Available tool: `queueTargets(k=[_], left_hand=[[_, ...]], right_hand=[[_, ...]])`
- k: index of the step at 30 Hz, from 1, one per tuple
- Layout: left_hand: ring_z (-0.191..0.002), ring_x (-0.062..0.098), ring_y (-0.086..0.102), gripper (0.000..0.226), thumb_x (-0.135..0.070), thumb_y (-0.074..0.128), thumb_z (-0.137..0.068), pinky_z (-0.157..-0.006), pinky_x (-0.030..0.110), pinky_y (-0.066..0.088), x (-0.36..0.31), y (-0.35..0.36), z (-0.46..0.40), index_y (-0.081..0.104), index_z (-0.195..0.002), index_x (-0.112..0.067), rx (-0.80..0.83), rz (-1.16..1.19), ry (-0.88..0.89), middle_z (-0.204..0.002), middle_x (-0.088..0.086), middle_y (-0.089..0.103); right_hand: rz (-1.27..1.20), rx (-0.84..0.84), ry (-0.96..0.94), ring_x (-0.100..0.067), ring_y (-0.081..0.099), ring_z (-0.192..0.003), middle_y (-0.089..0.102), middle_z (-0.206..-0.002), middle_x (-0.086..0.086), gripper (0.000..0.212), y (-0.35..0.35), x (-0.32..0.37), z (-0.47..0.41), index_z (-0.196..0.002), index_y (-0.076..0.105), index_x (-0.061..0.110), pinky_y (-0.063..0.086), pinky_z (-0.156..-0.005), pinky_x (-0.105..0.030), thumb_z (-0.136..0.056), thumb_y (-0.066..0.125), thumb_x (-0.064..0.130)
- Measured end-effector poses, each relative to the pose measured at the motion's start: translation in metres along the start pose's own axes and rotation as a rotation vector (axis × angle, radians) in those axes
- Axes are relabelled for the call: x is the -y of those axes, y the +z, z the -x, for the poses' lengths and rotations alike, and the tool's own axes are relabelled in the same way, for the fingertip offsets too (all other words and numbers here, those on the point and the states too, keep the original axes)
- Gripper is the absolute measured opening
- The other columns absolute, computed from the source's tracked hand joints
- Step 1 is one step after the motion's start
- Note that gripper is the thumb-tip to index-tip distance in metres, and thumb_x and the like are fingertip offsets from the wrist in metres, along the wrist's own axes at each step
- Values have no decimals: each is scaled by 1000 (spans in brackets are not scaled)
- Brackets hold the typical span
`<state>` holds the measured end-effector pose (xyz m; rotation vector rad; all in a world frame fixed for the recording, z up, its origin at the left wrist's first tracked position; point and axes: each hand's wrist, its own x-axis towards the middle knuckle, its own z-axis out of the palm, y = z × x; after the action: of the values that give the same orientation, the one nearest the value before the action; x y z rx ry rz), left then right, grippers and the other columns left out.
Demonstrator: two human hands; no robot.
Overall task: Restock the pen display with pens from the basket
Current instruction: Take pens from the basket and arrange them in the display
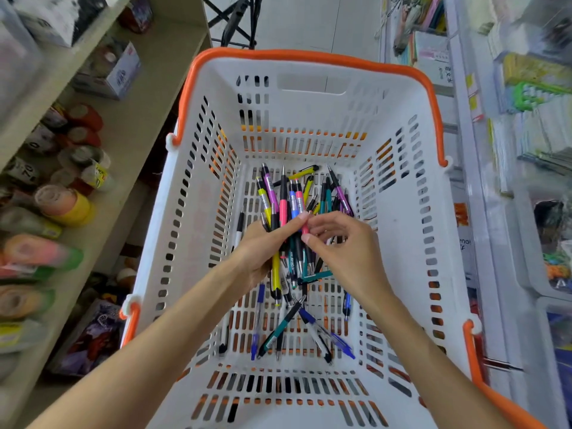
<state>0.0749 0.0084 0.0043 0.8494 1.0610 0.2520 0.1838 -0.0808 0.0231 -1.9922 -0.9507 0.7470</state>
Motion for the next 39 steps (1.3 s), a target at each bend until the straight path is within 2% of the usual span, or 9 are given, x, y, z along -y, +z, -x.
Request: queueTargets(k=[2,5,9,14,18,24,27,33,39], left_hand=[[-87,16,72,35,-31,67,-85,-77,29,57,0,0,0,69,-109,-6,-2,71,55,-95,7,75],[-89,14,71,20,-23,60,-92,-76,29,57,-5,-2,0,68,-103,-9,-11,248,112,-94,5,75],[-91,11,71,20,-24,57,-94,-71,24,57,-5,-2,0,67,-103,-10,-25,325,116,-98,5,75],[-89,11,69,27,-26,56,-94,-70,22,56,-7,-12,-6,67,-110,-8,-140,392,110,-103,6,73],[-88,12,69,23,-25,55,-95,-77,26,56,-6,-15,-9,67,-104,-7,-120,387,76,-93,4,72],[-58,6,65,25,-27,55,-95,-49,18,51,-6,-10,-4,68,-105,-7,-22,348,-40,-90,3,72],[-65,11,65,20,-27,55,-95,-68,28,56,-5,-14,-7,65,-98,-10,76,307,-81,-81,2,67],[-75,14,65,31,-31,61,-88,-72,26,53,-6,-1,1,66,-105,-6,344,25,-233,-89,6,70],[-94,22,67,36,-34,60,-88,-98,40,48,-8,-1,3,65,-108,-5,362,-154,-236,-101,14,73]], right_hand=[[20,20,107,-1,57,-78,60,-87,15,26,-1,0,1,-96,60,29,43,-65,-13,-79,70,46],[-4,343,340,-3,60,-82,63,-96,9,47,-3,1,3,-101,60,25,45,-63,-16,-74,63,63],[-139,345,285,2,61,-59,71,-78,3,20,-1,-2,5,-91,72,19,46,-53,-10,-87,64,37],[-184,528,367,-3,66,-62,73,-72,3,15,-17,0,2,-92,73,14,51,-58,-13,-88,64,25],[-302,228,239,0,63,-59,70,-67,6,8,-29,4,1,-91,72,19,51,-60,-11,-84,67,19],[-395,-162,-105,-9,69,-84,68,-96,4,5,-14,17,-3,-97,54,24,56,-75,-22,-94,51,27],[-424,-284,-113,-8,69,-68,65,-87,5,9,-17,17,-5,-93,44,26,55,-60,-20,-100,39,24],[-248,-34,240,-2,55,-48,65,-76,0,20,-18,-6,-14,-107,59,13,46,-49,-15,-98,49,27],[-367,-50,301,-4,61,-55,67,-70,-1,21,-20,-9,-16,-106,69,12,56,-66,-21,-90,64,23]])
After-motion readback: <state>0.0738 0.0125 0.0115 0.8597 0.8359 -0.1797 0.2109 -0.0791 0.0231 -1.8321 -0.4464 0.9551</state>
